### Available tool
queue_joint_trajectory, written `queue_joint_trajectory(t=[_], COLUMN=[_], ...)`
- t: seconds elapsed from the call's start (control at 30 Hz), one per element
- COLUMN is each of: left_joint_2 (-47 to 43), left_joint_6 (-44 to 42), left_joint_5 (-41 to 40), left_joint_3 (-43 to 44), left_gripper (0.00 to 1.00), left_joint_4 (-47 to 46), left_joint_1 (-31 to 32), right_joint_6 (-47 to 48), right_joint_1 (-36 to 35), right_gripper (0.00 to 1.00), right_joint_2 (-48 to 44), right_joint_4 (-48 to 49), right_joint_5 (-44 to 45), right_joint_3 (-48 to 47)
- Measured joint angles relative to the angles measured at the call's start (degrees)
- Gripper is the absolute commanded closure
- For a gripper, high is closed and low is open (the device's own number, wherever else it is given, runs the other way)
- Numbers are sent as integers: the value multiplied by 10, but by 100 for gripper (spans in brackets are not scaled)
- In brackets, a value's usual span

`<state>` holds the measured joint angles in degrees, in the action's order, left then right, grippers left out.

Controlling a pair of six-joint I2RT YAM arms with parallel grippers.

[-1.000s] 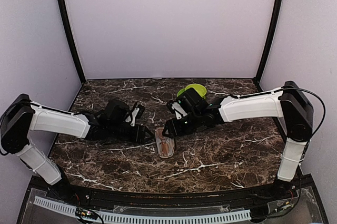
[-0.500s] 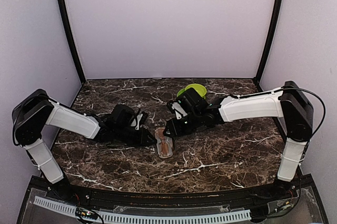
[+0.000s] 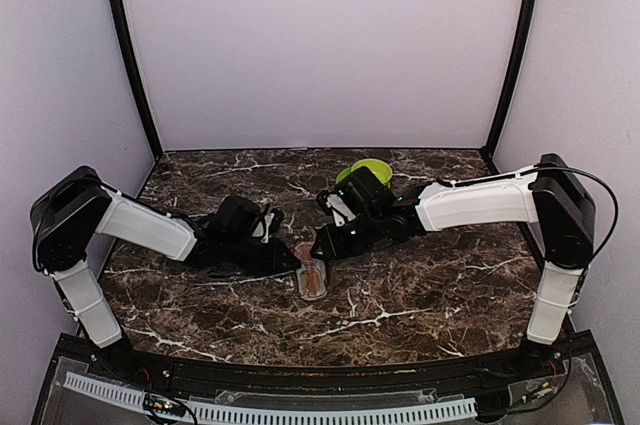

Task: Organize the sunglasses
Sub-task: Close the case with sunglasses at the center of the board.

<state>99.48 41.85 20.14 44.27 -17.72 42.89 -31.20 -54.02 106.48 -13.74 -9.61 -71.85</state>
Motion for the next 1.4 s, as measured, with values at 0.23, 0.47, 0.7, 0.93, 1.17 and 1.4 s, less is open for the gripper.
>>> queue_joint_trajectory(t=[0.23,0.47,0.7,0.93,1.17,1.4], left_joint_2=[9,9,10,19,24,30], left_joint_6=[0,0,0,0,9,24], left_joint_5=[-18,-32,-33,-33,-29,-21], left_joint_3=[8,8,8,8,8,8], left_gripper=[85,85,85,86,88,90], left_joint_4=[15,24,26,25,16,7], left_joint_1=[0,0,0,0,0,-2], right_joint_6=[0,0,0,-1,-7,-9], right_joint_1=[0,0,0,0,0,0], right_gripper=[60,62,64,66,69,73], right_joint_2=[0,0,0,0,0,0], right_joint_4=[0,1,4,6,9,8], right_joint_5=[0,-1,-5,-7,-8,-4], right_joint_3=[0,0,0,0,0,0])
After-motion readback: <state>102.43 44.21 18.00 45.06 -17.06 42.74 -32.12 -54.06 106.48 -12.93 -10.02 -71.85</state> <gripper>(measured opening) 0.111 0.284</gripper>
